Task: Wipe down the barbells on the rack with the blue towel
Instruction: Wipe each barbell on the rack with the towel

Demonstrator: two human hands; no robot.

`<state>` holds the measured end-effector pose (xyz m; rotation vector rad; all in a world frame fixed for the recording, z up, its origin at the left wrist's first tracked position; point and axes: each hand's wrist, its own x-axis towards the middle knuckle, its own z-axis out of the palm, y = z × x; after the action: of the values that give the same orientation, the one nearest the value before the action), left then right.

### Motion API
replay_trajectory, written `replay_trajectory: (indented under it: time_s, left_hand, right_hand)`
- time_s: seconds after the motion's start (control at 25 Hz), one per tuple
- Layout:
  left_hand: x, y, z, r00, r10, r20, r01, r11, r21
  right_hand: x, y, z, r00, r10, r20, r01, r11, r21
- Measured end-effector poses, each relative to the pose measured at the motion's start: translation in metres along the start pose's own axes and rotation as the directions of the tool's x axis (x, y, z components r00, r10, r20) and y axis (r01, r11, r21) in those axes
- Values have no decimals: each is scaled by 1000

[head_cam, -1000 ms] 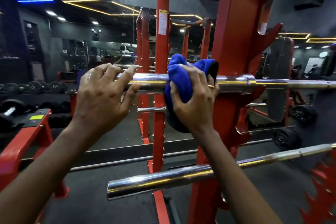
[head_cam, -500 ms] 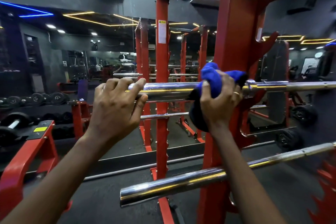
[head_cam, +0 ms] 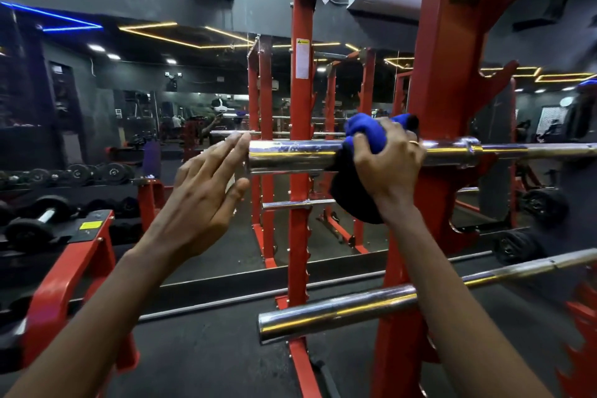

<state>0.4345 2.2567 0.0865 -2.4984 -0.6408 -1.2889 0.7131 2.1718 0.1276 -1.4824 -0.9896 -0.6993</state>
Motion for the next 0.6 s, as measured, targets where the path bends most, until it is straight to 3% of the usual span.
replay_trajectory:
  time_s: [0.12, 0.24, 0.36, 0.44, 0.48, 0.52, 0.6]
  left_hand:
    - [1, 5, -9, 996, -65, -55, 58, 992, -114]
    - [2, 5, -15, 985, -134, -104, 96, 945, -312]
    - [4, 7, -19, 974, -187, -131, 103, 873, -477]
    - [6, 17, -16, 981, -159, -108, 90, 876, -474]
    - [6, 21, -13, 988, -128, -84, 78, 893, -443]
    - [8, 25, -8, 993, -96, -64, 64, 917, -394]
    - [13, 27, 1, 997, -53, -49, 39, 965, -258]
  right_hand:
    - [-33, -65, 26, 979, -181, 90, 182, 983, -1]
    - [-58, -99, 45, 922, -384, 55, 384, 923, -3]
    - [-65, -72, 47, 775, -631, 15, 629, 775, 60]
    - [-60, -31, 42, 658, -752, 47, 752, 659, 22]
    - [-55, -10, 38, 638, -766, 71, 768, 640, -1]
    - [-48, 11, 33, 660, -747, 82, 750, 661, -14]
    - [-33, 45, 19, 771, -635, 48, 636, 771, -15]
